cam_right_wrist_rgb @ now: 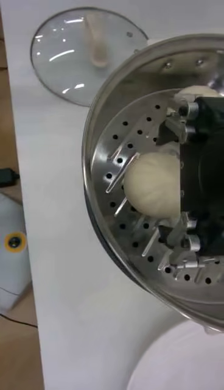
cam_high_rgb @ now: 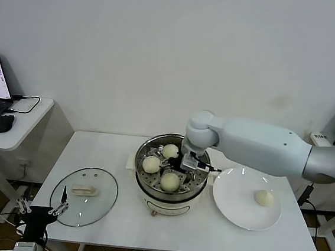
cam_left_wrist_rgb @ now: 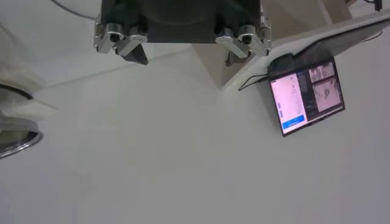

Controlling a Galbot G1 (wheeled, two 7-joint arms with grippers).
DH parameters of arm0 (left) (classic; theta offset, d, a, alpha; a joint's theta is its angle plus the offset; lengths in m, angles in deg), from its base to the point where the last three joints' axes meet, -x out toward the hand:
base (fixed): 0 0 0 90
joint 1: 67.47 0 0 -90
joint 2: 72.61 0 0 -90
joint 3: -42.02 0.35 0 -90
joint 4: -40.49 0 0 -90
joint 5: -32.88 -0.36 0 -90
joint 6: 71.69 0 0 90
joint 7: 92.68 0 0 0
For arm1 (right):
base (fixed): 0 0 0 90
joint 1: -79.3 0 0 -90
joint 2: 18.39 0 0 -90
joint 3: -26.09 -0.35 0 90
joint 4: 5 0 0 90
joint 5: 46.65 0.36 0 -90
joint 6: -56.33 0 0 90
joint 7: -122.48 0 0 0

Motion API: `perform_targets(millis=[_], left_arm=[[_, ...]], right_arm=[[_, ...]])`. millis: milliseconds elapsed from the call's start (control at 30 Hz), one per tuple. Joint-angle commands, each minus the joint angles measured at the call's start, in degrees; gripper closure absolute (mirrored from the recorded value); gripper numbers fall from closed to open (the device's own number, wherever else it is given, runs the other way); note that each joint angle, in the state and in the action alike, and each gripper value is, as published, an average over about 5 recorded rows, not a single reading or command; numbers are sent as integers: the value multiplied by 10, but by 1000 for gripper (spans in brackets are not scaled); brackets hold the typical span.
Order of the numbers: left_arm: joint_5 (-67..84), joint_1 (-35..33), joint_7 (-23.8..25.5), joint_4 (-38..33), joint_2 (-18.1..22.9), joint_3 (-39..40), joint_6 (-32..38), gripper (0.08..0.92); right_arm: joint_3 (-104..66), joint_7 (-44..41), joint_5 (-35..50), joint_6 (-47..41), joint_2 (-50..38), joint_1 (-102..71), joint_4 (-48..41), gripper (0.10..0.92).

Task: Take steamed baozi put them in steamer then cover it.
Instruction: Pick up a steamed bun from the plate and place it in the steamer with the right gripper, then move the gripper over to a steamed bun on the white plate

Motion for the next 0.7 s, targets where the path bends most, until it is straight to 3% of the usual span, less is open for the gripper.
perform_targets(millis=[33,233,333,500,700], left_arm=[[0,1,0,1,-4,0,0,177],[3,5,1,1,-15,0,-1,177],[4,8,1,2,-20,2,-1,177],[4,13,2,3,-25,11,-2,177],[3,14,2,3,-30,20,-2,177]], right_arm=[[-31,-34,88,-151,-75,49,8,203],[-41,-28,138,-344,-175,58,48,203],[-42,-21,140,-392,-234,52,72,203],[-75,-22,120,-422,-332,1,92,202],[-141,-45,55,-390,-393,-101,67,203]])
